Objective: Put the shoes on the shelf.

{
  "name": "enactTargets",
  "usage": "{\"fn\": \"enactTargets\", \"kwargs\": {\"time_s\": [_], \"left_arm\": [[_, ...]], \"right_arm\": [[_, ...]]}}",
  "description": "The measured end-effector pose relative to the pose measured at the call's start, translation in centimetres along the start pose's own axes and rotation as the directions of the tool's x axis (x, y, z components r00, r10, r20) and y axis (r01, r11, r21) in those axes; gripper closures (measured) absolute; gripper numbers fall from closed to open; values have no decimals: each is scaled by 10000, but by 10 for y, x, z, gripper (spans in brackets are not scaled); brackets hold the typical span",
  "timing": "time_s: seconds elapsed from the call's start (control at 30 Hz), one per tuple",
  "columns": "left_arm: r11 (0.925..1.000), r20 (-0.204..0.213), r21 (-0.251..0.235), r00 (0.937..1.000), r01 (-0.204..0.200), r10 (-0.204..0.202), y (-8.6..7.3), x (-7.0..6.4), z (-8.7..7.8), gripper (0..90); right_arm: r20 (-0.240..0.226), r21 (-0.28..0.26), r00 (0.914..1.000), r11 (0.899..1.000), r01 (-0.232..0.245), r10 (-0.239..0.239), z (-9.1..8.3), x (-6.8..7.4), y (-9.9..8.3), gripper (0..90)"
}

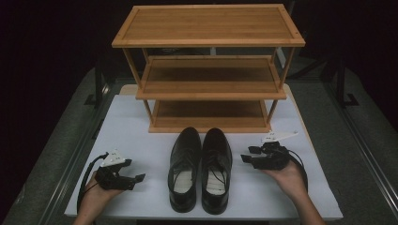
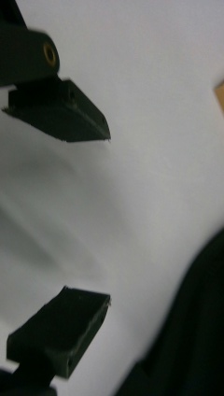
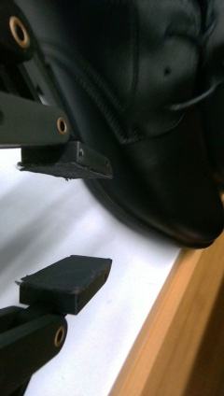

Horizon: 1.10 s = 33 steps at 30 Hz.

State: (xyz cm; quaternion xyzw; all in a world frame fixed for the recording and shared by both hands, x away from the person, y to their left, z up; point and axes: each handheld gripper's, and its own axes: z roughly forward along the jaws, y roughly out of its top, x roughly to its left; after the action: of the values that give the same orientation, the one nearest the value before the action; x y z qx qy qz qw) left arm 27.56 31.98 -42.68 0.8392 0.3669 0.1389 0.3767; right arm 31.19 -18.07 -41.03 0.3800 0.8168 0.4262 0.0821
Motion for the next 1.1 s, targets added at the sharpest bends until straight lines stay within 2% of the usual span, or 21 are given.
{"fn": "enactTargets", "kwargs": {"time_s": [0.1,0.23,0.3,0.57,0.8,1.1], "left_arm": [[9991,216,-419,9998,-7,16,12,-5,-6,250],[9957,504,-911,9986,-140,187,29,-13,-12,308],[9940,613,-1060,9976,-264,330,37,-17,-13,324],[9839,1231,-1730,9901,-452,671,71,-34,-10,380],[9796,1571,-1837,9813,-818,1114,94,-48,4,403],[9768,2036,-1959,9709,-860,1263,106,-59,21,409]], "right_arm": [[3,-274,10000,9996,72,-72,-3,6,2,477],[-392,-489,9992,9988,19,-38,-5,14,6,468],[-441,-586,9989,9982,131,-157,-6,19,9,472],[-923,-1020,9946,9940,384,-479,-9,37,21,509],[-1528,-1147,9859,9921,514,-687,-4,55,29,514],[-1728,-995,9806,9921,760,-924,11,68,35,514]]}}
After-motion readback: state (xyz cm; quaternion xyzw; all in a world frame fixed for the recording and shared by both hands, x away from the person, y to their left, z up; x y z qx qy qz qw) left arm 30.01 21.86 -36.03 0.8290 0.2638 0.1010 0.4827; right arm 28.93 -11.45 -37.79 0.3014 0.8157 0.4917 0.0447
